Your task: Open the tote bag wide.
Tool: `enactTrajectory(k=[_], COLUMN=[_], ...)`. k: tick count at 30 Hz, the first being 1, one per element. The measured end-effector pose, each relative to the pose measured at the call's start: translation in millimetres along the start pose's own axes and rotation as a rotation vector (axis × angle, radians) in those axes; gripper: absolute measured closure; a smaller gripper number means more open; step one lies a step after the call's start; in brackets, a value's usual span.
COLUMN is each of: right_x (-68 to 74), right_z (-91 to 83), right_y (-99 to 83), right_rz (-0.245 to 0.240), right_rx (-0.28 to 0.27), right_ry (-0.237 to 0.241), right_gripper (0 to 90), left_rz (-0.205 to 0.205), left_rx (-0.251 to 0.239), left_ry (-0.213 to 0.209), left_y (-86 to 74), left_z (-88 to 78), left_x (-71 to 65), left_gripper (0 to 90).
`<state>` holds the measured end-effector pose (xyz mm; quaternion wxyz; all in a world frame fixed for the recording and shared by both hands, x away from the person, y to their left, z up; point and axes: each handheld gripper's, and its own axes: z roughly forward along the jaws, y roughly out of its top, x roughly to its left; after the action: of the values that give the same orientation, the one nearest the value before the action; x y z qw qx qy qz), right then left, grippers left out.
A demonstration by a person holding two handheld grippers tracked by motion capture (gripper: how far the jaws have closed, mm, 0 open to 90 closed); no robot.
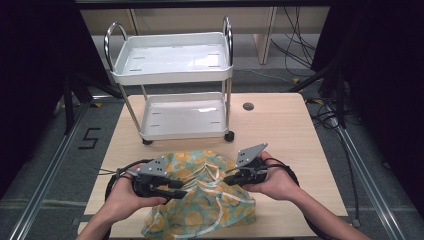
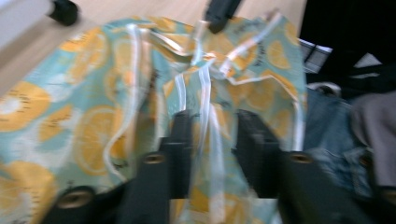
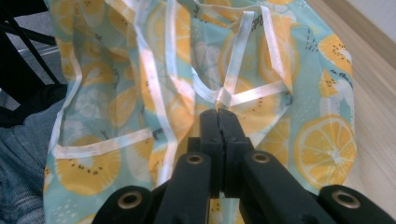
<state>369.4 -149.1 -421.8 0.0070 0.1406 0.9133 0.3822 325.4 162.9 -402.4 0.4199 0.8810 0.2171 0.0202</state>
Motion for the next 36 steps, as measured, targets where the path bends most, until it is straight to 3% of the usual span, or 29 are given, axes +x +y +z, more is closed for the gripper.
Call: enactTrajectory(k=[3,4,7,11,13,14,19,22,24,26,28,30,31,33,36], right_x=[0.5,-0.4,0.9,1.8,0.2,0.2,1.0,1.9,0.3,0.6,1.0,0.1,0.0,-1.1,-6.0], right_z=[0.5,0.0,0.4,0.0,0.8,0.9,1.1,0.4,1.5,2.9,4.2,4.9,3.9,3.4,3.3], right_y=[-0.3,0.0,0.1,-0.1,-0.4,-0.4,-0.4,-0.6,-0.5,-0.8,-0.8,-0.3,0.5,1.7,4.7], right_rz=[0.001,-0.014,0.013,0.018,-0.010,-0.010,0.000,0.017,-0.010,0.000,0.031,0.023,0.047,0.070,0.086], right_rx=[0.003,0.001,0.008,0.019,0.007,0.007,0.008,0.019,0.011,0.014,0.009,0.004,0.006,-0.005,-0.047], right_ry=[0.006,-0.006,0.000,0.005,0.000,0.000,0.006,0.003,-0.005,0.001,-0.012,-0.015,-0.024,-0.043,-0.094], right_gripper=[90.0,90.0,90.0,90.0,90.0,90.0,90.0,90.0,90.0,90.0,90.0,90.0,90.0,90.0,90.0], left_rz=[-0.008,-0.019,-0.067,-0.111,-0.128,-0.115,-0.129,-0.150,-0.141,-0.113,-0.095,-0.078,-0.068,-0.050,0.010], left_rx=[0.004,0.011,0.001,0.010,0.025,0.029,0.031,0.027,0.018,0.002,-0.020,-0.044,-0.050,-0.080,-0.060], left_ry=[-0.007,-0.009,-0.034,-0.075,-0.079,-0.084,-0.102,-0.088,-0.084,-0.074,-0.081,-0.100,-0.105,-0.152,-0.219], left_y=[0.9,1.1,1.1,-0.1,-1.1,-1.2,0.4,1.7,3.1,5.2,8.8,12.4,13.9,18.0,22.2], left_z=[2.7,3.5,7.0,10.0,11.9,12.8,15.4,14.1,12.7,10.7,6.9,2.3,0.6,-1.2,1.9], left_x=[2.2,3.1,7.9,16.7,18.6,19.8,19.7,18.9,17.8,14.0,7.3,-0.6,-4.0,-19.4,-48.6], left_gripper=[59.6,60.0,61.0,69.2,72.4,73.5,81.7,88.9,89.3,89.5,89.6,89.6,89.7,89.7,89.7])
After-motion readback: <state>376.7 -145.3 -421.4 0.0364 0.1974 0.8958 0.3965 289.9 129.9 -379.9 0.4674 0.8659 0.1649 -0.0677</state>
